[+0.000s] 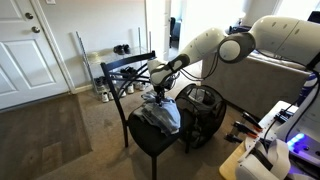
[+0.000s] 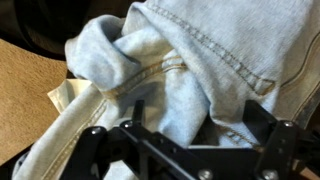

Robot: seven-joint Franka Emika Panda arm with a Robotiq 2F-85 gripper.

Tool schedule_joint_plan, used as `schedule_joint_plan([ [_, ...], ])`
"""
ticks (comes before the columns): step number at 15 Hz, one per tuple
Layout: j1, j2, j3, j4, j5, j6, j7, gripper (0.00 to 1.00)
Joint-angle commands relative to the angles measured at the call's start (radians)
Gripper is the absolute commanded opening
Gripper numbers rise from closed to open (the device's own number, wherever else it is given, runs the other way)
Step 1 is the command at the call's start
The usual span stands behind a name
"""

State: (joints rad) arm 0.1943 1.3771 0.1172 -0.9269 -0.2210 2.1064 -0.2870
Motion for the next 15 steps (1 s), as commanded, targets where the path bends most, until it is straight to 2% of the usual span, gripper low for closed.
schedule_joint_plan([
  [1, -0.031, 0.020, 0.061, 0.038, 0.023, -0.015, -0.116, 1.00],
  [6, -0.040, 0.030, 0.091, 0.044, 0.012, -0.038, -0.176, 1.00],
  [11, 0.000, 0.114, 0.052, 0.125, 0.031, -0.125, -0.178, 1.00],
  [12, 0.004, 0.130, 0.049, 0.137, 0.027, -0.125, -0.184, 0.75],
  [13, 0.003, 0.088, 0.038, 0.064, 0.029, -0.088, -0.187, 0.74],
  [15, 0.008, 0.099, 0.033, 0.082, 0.028, -0.092, -0.186, 0.60],
])
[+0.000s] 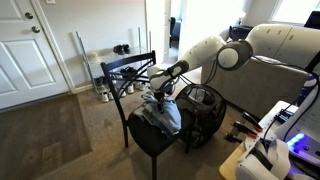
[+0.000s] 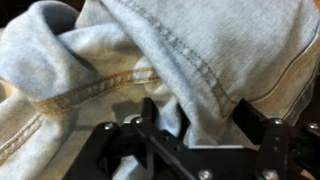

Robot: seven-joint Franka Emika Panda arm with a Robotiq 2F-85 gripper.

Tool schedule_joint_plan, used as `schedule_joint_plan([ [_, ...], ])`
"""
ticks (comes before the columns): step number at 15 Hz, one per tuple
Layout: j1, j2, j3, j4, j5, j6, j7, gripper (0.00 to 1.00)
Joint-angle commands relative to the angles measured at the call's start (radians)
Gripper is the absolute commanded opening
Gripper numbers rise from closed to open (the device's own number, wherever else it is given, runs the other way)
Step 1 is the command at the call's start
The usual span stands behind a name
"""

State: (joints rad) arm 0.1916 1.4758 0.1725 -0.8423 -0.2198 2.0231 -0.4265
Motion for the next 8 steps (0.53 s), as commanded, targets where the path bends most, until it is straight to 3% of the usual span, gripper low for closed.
schedule_joint_plan([
  [1, 0.013, 0.000, -0.025, 0.000, 0.026, -0.009, -0.043, 0.53],
  [8, 0.015, -0.001, -0.040, 0.012, 0.025, -0.002, -0.031, 0.10],
])
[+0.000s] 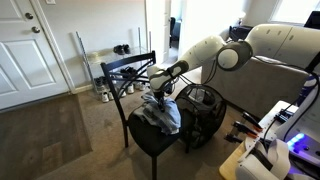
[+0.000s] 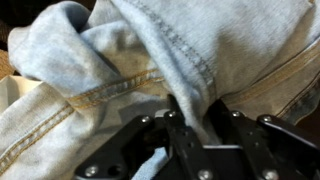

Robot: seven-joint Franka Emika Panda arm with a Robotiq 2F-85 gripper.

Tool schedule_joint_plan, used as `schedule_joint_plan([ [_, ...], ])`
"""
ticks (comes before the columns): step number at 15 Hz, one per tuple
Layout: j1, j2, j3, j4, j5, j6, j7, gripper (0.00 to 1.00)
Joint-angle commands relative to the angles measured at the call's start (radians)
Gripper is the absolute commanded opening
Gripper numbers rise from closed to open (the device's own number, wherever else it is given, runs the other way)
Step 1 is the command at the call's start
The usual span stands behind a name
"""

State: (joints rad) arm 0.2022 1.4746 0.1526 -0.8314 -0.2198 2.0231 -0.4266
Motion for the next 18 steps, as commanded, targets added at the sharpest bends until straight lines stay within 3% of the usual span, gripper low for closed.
schedule_joint_plan([
  [1, 0.003, 0.000, -0.022, 0.005, 0.025, 0.000, -0.030, 0.05],
  [3, 0.000, 0.000, -0.033, 0.014, 0.021, 0.009, -0.017, 0.00],
  [7, -0.035, -0.096, -0.063, -0.117, -0.025, 0.136, 0.072, 0.01],
  [14, -0.026, -0.273, -0.201, -0.399, -0.044, 0.417, 0.232, 0.02],
  [18, -0.027, -0.367, -0.236, -0.560, -0.036, 0.548, 0.273, 0.02],
])
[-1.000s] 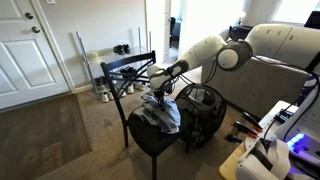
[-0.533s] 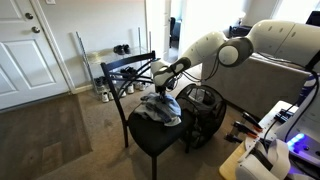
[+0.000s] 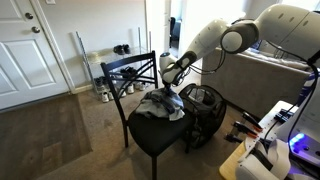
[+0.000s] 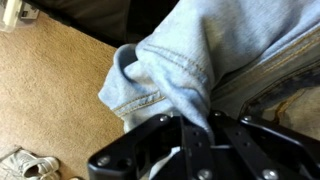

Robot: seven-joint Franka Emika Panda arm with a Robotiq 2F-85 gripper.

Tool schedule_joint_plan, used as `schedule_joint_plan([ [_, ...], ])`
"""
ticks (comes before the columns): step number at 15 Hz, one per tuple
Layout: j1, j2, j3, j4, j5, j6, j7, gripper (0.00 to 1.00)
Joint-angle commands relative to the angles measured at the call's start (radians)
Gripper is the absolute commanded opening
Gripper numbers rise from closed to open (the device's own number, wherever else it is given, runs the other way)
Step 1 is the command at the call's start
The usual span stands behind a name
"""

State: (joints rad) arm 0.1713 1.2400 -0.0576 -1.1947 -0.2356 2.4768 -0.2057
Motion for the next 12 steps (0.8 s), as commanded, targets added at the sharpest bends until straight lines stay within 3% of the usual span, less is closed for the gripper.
schedule_joint_plan([
  [1, 0.006, -0.156, -0.036, -0.238, -0.021, 0.129, 0.064, 0.02],
  [6, 0.072, -0.262, -0.153, -0.439, -0.046, 0.290, 0.243, 0.02],
  [12, 0.258, -0.376, -0.367, -0.701, -0.074, 0.371, 0.486, 0.02],
])
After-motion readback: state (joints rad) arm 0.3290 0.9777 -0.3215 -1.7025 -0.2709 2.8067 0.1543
